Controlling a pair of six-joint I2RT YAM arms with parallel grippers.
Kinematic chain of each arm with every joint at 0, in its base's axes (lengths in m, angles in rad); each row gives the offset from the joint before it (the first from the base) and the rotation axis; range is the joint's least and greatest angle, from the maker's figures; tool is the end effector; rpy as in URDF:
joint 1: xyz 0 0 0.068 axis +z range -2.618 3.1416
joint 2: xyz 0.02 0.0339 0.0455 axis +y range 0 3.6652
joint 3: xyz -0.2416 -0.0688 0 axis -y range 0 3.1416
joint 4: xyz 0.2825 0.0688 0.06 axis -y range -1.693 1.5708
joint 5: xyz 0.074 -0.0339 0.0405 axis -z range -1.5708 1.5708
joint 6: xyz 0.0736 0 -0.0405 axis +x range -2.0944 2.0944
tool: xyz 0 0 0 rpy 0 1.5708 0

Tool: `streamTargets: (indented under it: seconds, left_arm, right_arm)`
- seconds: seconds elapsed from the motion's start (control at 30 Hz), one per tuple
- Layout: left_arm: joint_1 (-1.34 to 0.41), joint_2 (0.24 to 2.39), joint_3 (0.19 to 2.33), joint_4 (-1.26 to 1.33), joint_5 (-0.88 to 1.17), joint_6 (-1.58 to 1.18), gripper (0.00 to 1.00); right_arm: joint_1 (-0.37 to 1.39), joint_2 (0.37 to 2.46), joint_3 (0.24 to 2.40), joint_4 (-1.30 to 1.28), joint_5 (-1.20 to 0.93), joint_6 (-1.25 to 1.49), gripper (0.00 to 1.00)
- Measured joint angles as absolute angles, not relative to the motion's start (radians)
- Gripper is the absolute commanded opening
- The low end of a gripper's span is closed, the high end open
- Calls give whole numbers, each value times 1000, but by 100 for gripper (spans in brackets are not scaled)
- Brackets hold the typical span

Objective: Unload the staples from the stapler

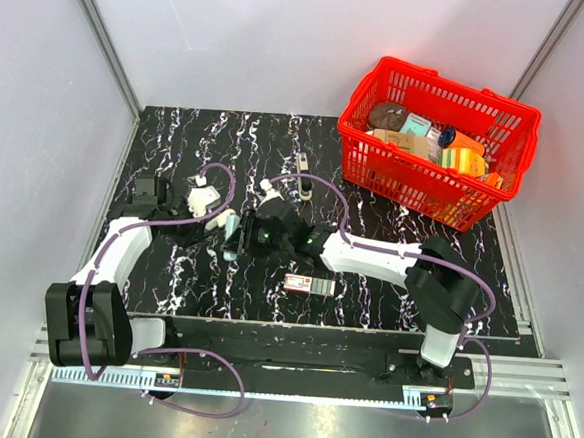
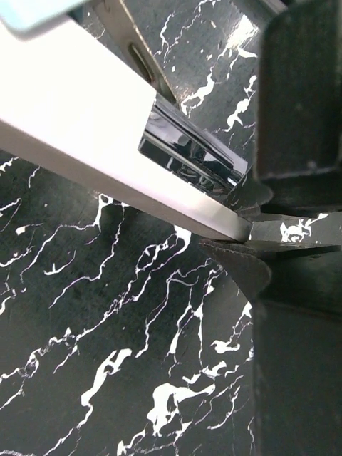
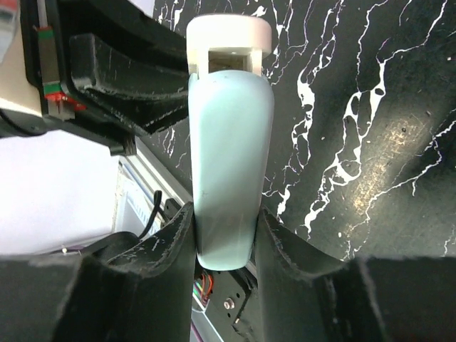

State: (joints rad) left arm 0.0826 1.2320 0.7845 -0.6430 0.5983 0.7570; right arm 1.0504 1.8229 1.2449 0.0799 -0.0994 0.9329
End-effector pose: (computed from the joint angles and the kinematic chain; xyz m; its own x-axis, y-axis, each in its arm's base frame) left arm 0.2851 -0.0180 0.1537 -0.5112 0.5271 -0.6789 0.7459 0.6644 -0.0458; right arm 0.2318 0.4192 0.1730 -0.8699 0.0899 -0.4851 -0.3491 0.5826 0.7340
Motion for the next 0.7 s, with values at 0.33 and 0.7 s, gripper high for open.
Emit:
streamTargets:
  seconds: [0.33, 0.7]
  left_arm:
    - [59, 1232, 741, -476, 537, 805, 0]
    - [-25, 1106, 545, -186, 403, 859, 0]
  right_arm:
    - [1055, 1797, 1237, 37, -98, 734, 0]
    - [1110, 1794, 1238, -35, -8, 559, 0]
